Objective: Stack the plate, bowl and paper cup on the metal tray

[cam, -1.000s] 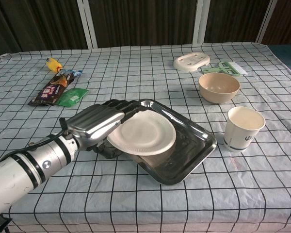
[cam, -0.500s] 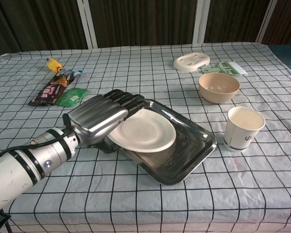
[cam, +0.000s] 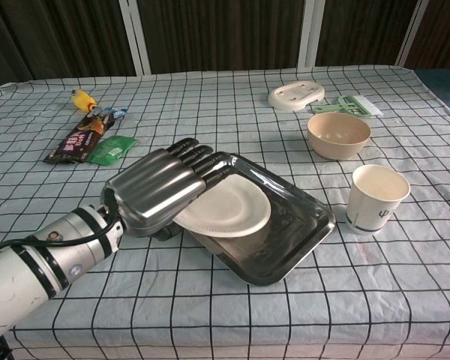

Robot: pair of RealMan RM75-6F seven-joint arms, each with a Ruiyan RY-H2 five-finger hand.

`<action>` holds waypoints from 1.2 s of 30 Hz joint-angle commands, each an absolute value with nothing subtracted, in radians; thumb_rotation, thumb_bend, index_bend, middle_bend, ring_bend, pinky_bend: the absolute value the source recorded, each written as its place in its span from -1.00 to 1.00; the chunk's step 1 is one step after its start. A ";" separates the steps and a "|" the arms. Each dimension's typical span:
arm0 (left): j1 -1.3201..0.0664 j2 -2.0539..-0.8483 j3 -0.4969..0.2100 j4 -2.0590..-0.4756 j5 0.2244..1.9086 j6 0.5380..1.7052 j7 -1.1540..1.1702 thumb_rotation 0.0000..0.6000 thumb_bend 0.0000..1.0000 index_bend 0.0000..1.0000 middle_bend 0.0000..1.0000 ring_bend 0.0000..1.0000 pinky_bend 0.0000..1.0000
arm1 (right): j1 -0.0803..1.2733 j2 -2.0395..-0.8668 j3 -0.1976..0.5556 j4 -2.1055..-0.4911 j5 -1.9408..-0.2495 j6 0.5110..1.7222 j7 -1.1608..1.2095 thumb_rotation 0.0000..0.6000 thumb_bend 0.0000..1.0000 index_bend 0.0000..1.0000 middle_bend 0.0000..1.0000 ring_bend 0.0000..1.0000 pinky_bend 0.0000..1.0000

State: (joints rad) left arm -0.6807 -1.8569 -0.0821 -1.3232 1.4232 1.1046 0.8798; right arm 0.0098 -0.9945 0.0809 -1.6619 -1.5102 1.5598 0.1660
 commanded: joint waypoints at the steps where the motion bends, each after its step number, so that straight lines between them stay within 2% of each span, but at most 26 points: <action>1: -0.671 -1.843 -0.084 -1.347 1.401 1.119 0.944 1.00 -0.33 -1.00 -1.00 -1.00 -1.00 | 0.007 -0.993 0.082 -1.661 -1.510 1.565 0.170 1.00 -0.62 -1.00 -1.00 -1.00 -1.00; 9: -0.658 -1.840 -0.063 -1.357 1.422 1.177 1.109 1.00 -0.46 -1.00 -1.00 -1.00 -1.00 | 0.006 -0.993 0.082 -1.661 -1.512 1.566 0.167 1.00 -0.62 -1.00 -1.00 -1.00 -1.00; 18: -0.631 -1.854 -0.045 -1.397 1.363 1.186 1.296 1.00 -0.47 -1.00 -1.00 -1.00 -1.00 | 0.002 -0.992 0.081 -1.661 -1.512 1.572 0.165 1.00 -0.62 -1.00 -1.00 -1.00 -1.00; 22: -0.640 -1.893 -0.017 -1.318 1.436 1.207 1.263 1.00 -0.44 -1.00 -1.00 -1.00 -1.00 | 0.000 -0.989 0.080 -1.660 -1.516 1.575 0.169 1.00 -0.62 -1.00 -1.00 -1.00 -1.00; 29: -0.645 -1.937 -0.019 -1.188 1.484 1.233 1.277 1.00 -0.42 -1.00 -1.00 -1.00 -1.00 | -0.004 -0.984 0.077 -1.657 -1.522 1.580 0.180 1.00 -0.62 -1.00 -1.00 -1.00 -1.00; 36: -0.621 -1.925 -0.038 -1.202 1.462 1.252 1.335 1.00 -0.42 -1.00 -1.00 -1.00 -1.00 | -0.008 -0.982 0.076 -1.655 -1.526 1.587 0.184 1.00 -0.62 -1.00 -1.00 -1.00 -1.00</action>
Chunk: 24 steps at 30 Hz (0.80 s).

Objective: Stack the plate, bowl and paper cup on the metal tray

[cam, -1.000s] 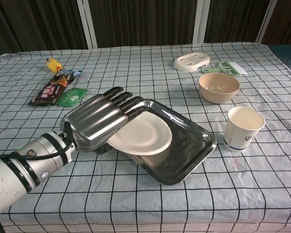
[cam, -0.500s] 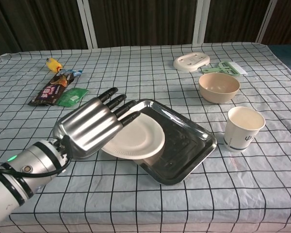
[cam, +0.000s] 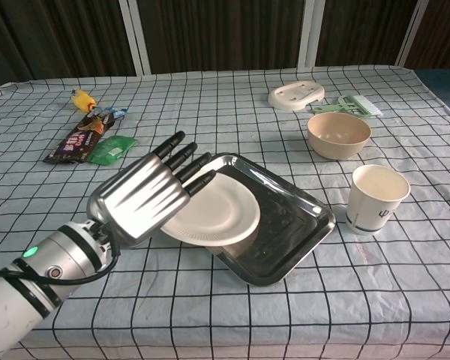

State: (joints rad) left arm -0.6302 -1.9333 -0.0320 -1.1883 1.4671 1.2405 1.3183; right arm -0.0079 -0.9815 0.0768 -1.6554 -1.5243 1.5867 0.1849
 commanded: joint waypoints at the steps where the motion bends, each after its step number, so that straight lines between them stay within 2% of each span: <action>1: -0.613 -1.914 -0.041 -1.217 1.460 1.263 1.344 1.00 -0.42 -1.00 -1.00 -1.00 -1.00 | -0.008 -0.982 0.075 -1.655 -1.528 1.588 0.182 1.00 -0.62 -1.00 -1.00 -1.00 -1.00; 6: -0.556 -1.808 -0.035 -1.316 1.480 1.357 1.294 1.00 -0.39 -1.00 -1.00 -1.00 -1.00 | -0.006 -0.985 0.070 -1.652 -1.540 1.584 0.169 1.00 -0.62 -1.00 -1.00 -1.00 -1.00; 11: -0.448 -1.651 -0.007 -1.402 1.537 1.525 1.065 1.00 -0.38 -1.00 -1.00 -1.00 -1.00 | 0.007 -1.005 0.066 -1.651 -1.558 1.574 0.129 1.00 -0.62 -1.00 -1.00 -1.00 -1.00; 15: -0.418 -1.615 -0.001 -1.411 1.553 1.573 0.999 1.00 -0.38 -1.00 -1.00 -1.00 -1.00 | 0.014 -1.018 0.067 -1.650 -1.565 1.571 0.112 1.00 -0.62 -1.00 -1.00 -1.00 -1.00; 18: -0.287 -1.501 0.028 -1.421 1.562 1.741 0.724 1.00 -0.38 -1.00 -1.00 -1.00 -1.00 | 0.108 -1.066 0.106 -1.648 -1.569 1.473 0.012 1.00 -0.62 -1.00 -1.00 -1.00 -1.00; 24: -0.183 -1.449 0.003 -1.349 1.532 1.850 0.496 1.00 -0.38 -1.00 -1.00 -1.00 -1.00 | 0.282 -1.108 0.223 -1.660 -1.425 1.274 -0.166 1.00 -0.62 -1.00 -1.00 -1.00 -1.00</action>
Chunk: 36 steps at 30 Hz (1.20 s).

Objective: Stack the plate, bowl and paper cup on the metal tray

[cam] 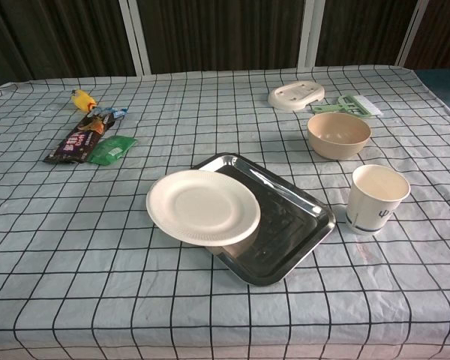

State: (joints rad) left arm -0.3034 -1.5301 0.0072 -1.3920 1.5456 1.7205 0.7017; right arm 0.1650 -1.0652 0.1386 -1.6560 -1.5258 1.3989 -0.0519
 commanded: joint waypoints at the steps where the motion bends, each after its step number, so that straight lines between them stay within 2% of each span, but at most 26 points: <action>1: -0.166 -1.445 -0.006 -1.331 1.516 1.858 0.458 1.00 -0.38 -1.00 -1.00 -1.00 -1.00 | 0.320 -1.127 0.251 -1.649 -1.386 1.239 -0.192 1.00 -0.62 -0.98 -1.00 -1.00 -1.00; 7: -0.112 -1.439 -0.040 -1.256 1.447 1.839 0.325 1.00 -0.38 -1.00 -1.00 -1.00 -1.00 | 0.496 -1.259 0.347 -1.501 -1.230 1.117 -0.325 1.00 -0.62 -0.74 -1.00 -1.00 -1.00; 11: -0.093 -1.444 -0.062 -1.217 1.422 1.824 0.278 1.00 -0.38 -1.00 -1.00 -1.00 -1.00 | 0.598 -1.362 0.362 -1.360 -1.183 1.048 -0.374 1.00 -0.62 -0.53 -1.00 -1.00 -1.00; 22: -0.070 -1.466 -0.113 -1.136 1.376 1.774 0.201 1.00 -0.38 -1.00 -1.00 -1.00 -1.00 | 0.749 -1.569 0.290 -1.062 -1.208 0.917 -0.365 1.00 -0.62 -0.32 -1.00 -1.00 -1.00; 28: -0.063 -1.471 -0.122 -1.126 1.383 1.768 0.198 1.00 -0.38 -1.00 -1.00 -1.00 -1.00 | 0.747 -1.608 0.226 -0.999 -1.249 0.893 -0.311 1.00 -0.62 -0.32 -1.00 -1.00 -1.00; 36: -0.060 -1.469 -0.136 -1.127 1.391 1.762 0.209 1.00 -0.38 -1.00 -1.00 -1.00 -1.00 | 0.730 -1.608 0.191 -0.971 -1.290 0.906 -0.220 1.00 -0.62 -0.32 -1.00 -1.00 -1.00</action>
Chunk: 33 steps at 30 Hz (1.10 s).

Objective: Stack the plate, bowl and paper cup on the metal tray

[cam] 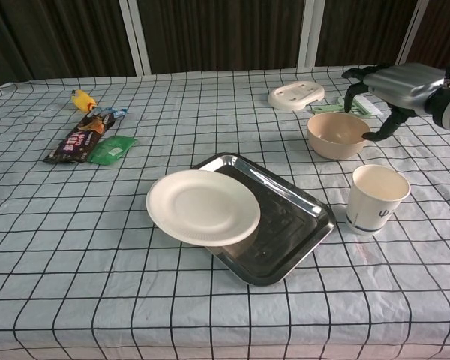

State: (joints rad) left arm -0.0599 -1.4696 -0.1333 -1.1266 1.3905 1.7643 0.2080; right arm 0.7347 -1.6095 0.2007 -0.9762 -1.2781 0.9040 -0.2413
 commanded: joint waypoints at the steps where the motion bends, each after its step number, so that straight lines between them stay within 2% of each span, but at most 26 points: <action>1: -0.060 -1.470 -0.137 -1.128 1.391 1.760 0.210 1.00 -0.38 -1.00 -1.00 -1.00 -1.00 | 0.730 -1.608 0.188 -0.969 -1.292 0.904 -0.214 1.00 -0.62 -0.32 -1.00 -1.00 -1.00; 10: -0.063 -1.475 -0.148 -1.118 1.391 1.735 0.215 1.00 -0.39 -1.00 -1.00 -1.00 -1.00 | 0.734 -1.658 0.163 -0.894 -1.295 0.869 -0.177 1.00 -0.62 -0.23 -1.00 -1.00 -1.00; 14: -0.065 -1.478 -0.151 -1.112 1.388 1.725 0.239 1.00 -0.27 -1.00 -1.00 -1.00 -1.00 | 0.742 -1.687 0.159 -0.853 -1.299 0.849 -0.148 1.00 -0.61 -0.09 -1.00 -1.00 -1.00; 23: -0.059 -1.479 -0.158 -1.105 1.386 1.716 0.225 1.00 -0.26 -1.00 -1.00 -1.00 -1.00 | 0.753 -1.732 0.151 -0.785 -1.323 0.848 -0.095 1.00 -0.16 0.23 -1.00 -1.00 -1.00; 28: -0.054 -1.477 -0.162 -1.108 1.380 1.710 0.233 1.00 -0.26 -1.00 -1.00 -1.00 -1.00 | 0.755 -1.741 0.149 -0.772 -1.336 0.863 -0.081 1.00 -0.06 0.29 -1.00 -1.00 -1.00; 33: -0.048 -1.474 -0.166 -1.112 1.384 1.722 0.228 1.00 -0.26 -1.00 -1.00 -1.00 -1.00 | 0.753 -1.732 0.151 -0.792 -1.360 0.913 -0.078 1.00 -0.06 0.30 -0.99 -1.00 -1.00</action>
State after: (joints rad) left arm -0.0484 -1.4742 -0.1652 -1.1113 1.3834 1.7214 0.2288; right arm 0.7542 -1.7364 0.1497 -0.7821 -1.3515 0.8980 -0.0783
